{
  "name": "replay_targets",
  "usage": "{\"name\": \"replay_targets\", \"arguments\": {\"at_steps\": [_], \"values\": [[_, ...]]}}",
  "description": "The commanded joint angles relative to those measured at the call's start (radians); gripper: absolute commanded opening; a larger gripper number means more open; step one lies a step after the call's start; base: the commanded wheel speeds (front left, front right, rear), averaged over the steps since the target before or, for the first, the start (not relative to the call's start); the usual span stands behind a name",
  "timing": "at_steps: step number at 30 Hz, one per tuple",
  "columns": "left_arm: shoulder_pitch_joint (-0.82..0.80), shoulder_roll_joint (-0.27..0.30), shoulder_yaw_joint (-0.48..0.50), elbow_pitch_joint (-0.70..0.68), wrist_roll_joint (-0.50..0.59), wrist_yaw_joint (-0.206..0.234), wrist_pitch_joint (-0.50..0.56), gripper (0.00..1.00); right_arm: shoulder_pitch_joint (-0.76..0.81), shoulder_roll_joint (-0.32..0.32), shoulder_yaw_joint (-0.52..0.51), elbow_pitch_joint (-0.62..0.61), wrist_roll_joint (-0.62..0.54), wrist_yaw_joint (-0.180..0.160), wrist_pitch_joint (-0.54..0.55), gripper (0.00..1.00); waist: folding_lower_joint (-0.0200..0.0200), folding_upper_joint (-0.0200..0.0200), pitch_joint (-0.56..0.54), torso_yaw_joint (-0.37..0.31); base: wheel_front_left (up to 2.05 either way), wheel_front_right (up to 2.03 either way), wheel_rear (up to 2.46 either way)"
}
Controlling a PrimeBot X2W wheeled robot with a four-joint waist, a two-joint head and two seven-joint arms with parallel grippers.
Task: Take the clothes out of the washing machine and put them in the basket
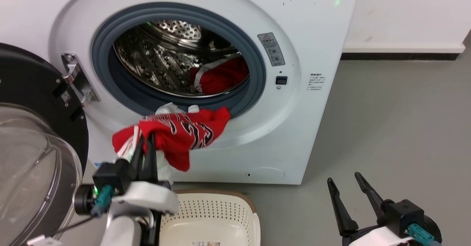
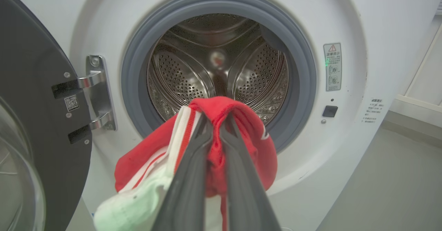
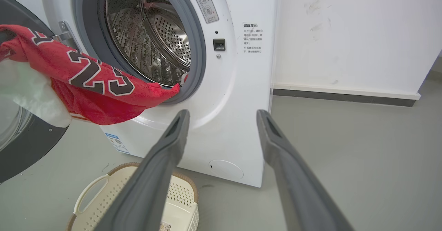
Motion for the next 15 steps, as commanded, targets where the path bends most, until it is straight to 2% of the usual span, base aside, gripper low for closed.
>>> {"name": "replay_targets", "arguments": {"at_steps": [1,5,12,15], "values": [[0.020,-0.002,-0.011,-0.007,-0.001,0.005,-0.003,0.00,0.008,-0.001,-0.004,-0.007,-0.003,0.000,0.002,1.00,0.0003,0.0000,0.012,0.008,0.00,0.00,0.00],[0.106,-0.002,-0.058,-0.015,-0.026,0.034,-0.003,0.00,-0.005,0.000,-0.003,-0.016,-0.012,0.000,0.005,1.00,0.0003,0.0000,0.049,0.013,0.00,0.00,0.00],[0.215,-0.003,-0.143,0.007,-0.114,0.129,-0.003,0.00,-0.039,0.000,0.002,-0.029,-0.024,0.000,0.006,1.00,0.0003,0.0000,0.142,0.014,0.00,0.00,0.00],[0.228,-0.003,-0.175,0.017,-0.143,0.154,-0.003,0.00,-0.056,0.000,0.000,-0.031,-0.029,0.000,0.004,1.00,0.0003,0.0000,0.181,0.015,0.00,0.00,0.00]]}}
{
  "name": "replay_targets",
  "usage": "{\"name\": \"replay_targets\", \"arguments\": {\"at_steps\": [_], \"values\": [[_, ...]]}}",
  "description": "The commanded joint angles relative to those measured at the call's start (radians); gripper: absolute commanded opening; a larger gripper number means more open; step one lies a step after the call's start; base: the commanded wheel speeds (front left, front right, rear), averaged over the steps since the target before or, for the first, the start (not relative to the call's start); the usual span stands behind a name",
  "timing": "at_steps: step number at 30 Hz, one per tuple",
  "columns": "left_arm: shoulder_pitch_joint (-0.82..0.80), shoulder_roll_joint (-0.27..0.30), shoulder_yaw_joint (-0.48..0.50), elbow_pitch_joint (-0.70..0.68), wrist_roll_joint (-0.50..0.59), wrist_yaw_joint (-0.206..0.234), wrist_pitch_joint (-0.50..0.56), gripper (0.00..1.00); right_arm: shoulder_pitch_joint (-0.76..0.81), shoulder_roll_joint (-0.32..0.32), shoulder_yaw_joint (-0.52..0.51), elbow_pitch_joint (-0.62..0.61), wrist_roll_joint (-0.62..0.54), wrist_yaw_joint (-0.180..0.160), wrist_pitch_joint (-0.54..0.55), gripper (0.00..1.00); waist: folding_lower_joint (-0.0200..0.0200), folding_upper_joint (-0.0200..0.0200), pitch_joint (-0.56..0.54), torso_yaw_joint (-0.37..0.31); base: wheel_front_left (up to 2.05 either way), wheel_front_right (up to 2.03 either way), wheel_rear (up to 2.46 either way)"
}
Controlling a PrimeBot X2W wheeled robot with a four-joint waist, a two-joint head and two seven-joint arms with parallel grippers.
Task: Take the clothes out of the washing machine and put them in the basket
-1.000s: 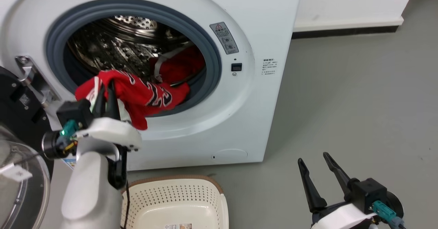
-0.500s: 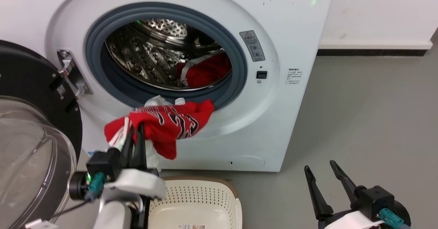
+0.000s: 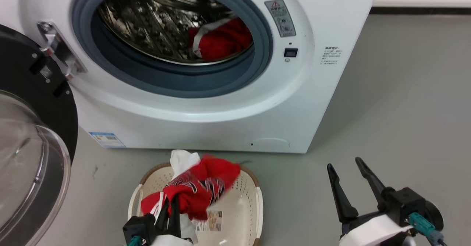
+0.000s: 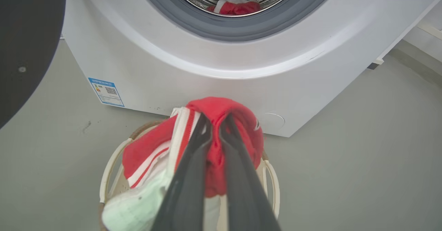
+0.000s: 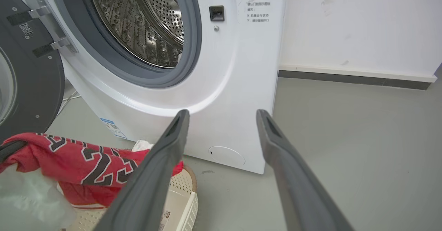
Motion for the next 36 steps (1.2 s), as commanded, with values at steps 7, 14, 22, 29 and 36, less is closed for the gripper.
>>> {"name": "replay_targets", "arguments": {"at_steps": [7,14,22,29,36], "values": [[-0.112,0.000,-0.032,0.096,-0.027,0.017,-0.003,0.00,-0.072,0.000,0.011,-0.024,-0.019,0.000,-0.002,1.00,0.0000,0.0000,0.169,-0.011,0.00,0.00,0.00],[-0.298,0.000,-0.037,0.296,-0.043,0.011,-0.003,0.00,-0.136,0.000,0.022,-0.031,-0.030,0.000,-0.010,1.00,0.0000,0.0000,0.310,-0.048,0.00,0.00,0.00],[-0.478,0.000,-0.061,0.550,-0.137,0.030,-0.003,0.00,-0.206,0.000,0.043,-0.028,-0.041,0.000,-0.026,1.00,0.0000,0.0000,0.452,-0.071,0.00,0.00,0.00],[-0.559,0.000,-0.095,0.696,-0.231,0.054,-0.003,0.00,-0.253,0.000,0.069,-0.007,-0.032,0.000,-0.043,1.00,0.0000,0.0000,0.528,-0.098,0.00,0.00,0.00],[-0.587,0.000,-0.102,0.769,-0.259,0.056,-0.003,1.00,-0.267,0.000,0.070,0.019,-0.029,0.000,-0.057,1.00,0.0000,0.0000,0.526,-0.105,0.00,0.00,0.00]]}}
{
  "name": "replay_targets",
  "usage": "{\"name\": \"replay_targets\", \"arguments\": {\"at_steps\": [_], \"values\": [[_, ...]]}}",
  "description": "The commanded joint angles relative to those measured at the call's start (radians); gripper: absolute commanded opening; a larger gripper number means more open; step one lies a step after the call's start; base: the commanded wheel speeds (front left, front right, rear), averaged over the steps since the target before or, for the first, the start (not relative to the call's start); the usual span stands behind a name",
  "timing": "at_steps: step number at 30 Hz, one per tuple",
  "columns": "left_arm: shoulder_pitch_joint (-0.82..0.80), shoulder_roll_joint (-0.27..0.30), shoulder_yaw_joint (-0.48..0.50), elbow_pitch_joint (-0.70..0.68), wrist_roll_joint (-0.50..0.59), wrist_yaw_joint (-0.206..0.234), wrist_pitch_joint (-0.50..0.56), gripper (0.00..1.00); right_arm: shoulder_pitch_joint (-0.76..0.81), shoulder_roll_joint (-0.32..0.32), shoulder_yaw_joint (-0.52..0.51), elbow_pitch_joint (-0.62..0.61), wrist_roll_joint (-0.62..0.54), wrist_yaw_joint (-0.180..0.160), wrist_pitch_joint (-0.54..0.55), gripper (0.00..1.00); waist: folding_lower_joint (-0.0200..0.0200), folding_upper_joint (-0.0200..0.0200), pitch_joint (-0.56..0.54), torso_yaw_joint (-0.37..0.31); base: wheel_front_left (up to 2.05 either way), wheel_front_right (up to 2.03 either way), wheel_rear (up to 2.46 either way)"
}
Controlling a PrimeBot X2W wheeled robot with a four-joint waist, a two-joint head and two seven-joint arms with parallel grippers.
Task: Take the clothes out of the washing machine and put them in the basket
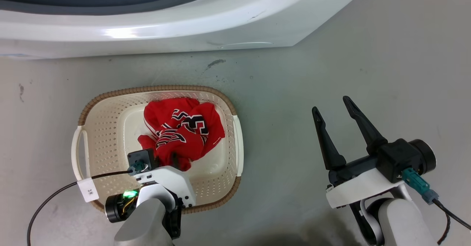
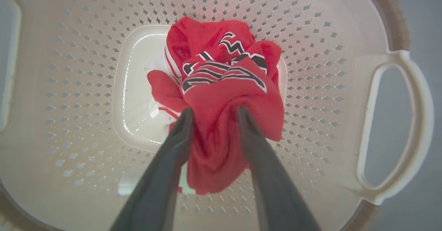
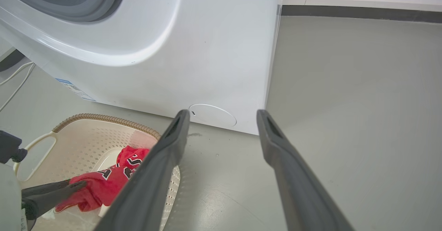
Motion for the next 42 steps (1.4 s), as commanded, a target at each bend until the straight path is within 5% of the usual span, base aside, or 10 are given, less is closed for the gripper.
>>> {"name": "replay_targets", "arguments": {"at_steps": [1,11,24,33,42], "values": [[-0.010,0.001,-0.005,0.001,0.002,0.001,-0.003,1.00,-0.011,0.000,-0.002,0.002,0.001,0.000,-0.006,1.00,-0.0002,0.0000,-0.013,0.006,0.00,0.00,0.00],[0.117,0.001,0.005,-0.079,0.020,-0.024,-0.003,1.00,0.043,0.000,-0.040,0.040,-0.014,0.000,-0.011,1.00,-0.0002,0.0000,-0.218,0.071,0.00,0.00,0.00],[0.276,0.001,-0.027,-0.384,0.057,-0.013,-0.003,1.00,0.138,0.000,-0.095,-0.008,-0.015,0.000,0.033,1.00,-0.0002,0.0000,-0.400,0.166,0.00,0.00,0.00],[0.167,0.001,-0.055,-0.529,0.122,0.003,-0.003,1.00,0.177,0.000,-0.106,-0.057,-0.014,0.000,0.060,1.00,-0.0002,0.0000,-0.430,0.195,0.00,0.00,0.00],[-0.080,0.001,-0.108,-0.456,0.140,-0.017,-0.003,1.00,0.185,0.000,-0.094,-0.109,-0.028,0.000,0.083,1.00,-0.0002,0.0000,-0.386,0.201,0.00,0.00,0.00]]}}
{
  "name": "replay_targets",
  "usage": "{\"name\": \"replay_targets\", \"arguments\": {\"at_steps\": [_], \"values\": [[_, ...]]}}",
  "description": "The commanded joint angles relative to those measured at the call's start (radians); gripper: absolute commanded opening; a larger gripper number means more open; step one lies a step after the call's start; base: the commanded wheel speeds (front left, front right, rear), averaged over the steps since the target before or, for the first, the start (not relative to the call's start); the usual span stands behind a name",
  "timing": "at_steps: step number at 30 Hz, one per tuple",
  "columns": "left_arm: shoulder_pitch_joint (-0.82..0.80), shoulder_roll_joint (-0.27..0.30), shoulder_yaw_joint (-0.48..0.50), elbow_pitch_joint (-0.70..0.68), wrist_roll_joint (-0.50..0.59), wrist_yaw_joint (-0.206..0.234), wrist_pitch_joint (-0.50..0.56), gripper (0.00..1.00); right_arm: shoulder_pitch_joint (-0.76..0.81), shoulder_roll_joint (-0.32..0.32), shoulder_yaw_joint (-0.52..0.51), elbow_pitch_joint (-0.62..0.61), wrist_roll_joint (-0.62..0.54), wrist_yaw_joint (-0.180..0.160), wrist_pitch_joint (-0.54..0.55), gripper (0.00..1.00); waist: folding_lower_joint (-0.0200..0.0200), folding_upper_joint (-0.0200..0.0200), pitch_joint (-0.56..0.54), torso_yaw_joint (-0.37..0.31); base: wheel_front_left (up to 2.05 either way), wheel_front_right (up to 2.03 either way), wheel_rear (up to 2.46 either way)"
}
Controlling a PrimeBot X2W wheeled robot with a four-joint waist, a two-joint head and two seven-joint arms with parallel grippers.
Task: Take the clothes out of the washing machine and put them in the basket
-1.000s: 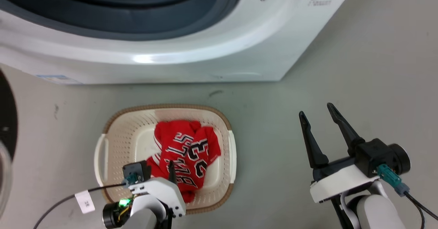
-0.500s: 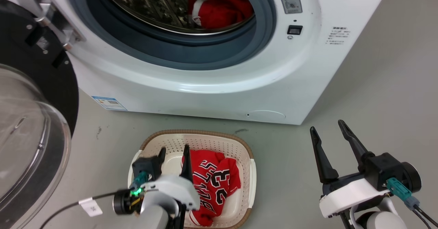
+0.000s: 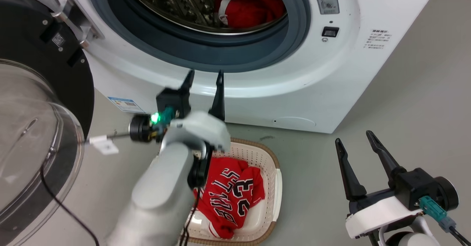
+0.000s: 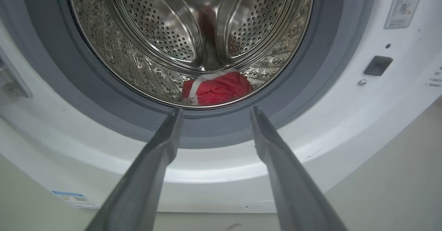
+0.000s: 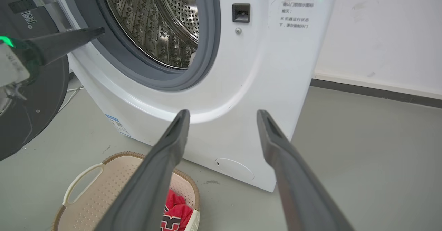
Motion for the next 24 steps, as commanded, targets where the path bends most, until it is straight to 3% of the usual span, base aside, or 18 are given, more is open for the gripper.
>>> {"name": "replay_targets", "arguments": {"at_steps": [1,14,24], "values": [[-0.041,0.000,-0.006,0.016,-0.005,-0.004,-0.003,1.00,-0.008,0.000,0.004,-0.008,-0.002,0.000,0.001,1.00,0.0001,0.0000,0.021,-0.006,0.00,0.00,0.00],[-0.527,0.003,-0.044,0.431,-0.073,-0.038,0.036,1.00,-0.079,0.000,0.073,-0.041,0.005,0.000,-0.004,1.00,0.0001,0.0000,0.230,-0.125,0.00,0.00,0.00],[-0.772,0.090,-0.032,0.641,-0.079,-0.071,0.136,1.00,-0.113,0.000,0.159,-0.028,0.036,0.000,-0.036,1.00,0.0001,0.0000,0.339,-0.244,0.00,0.00,0.00]]}}
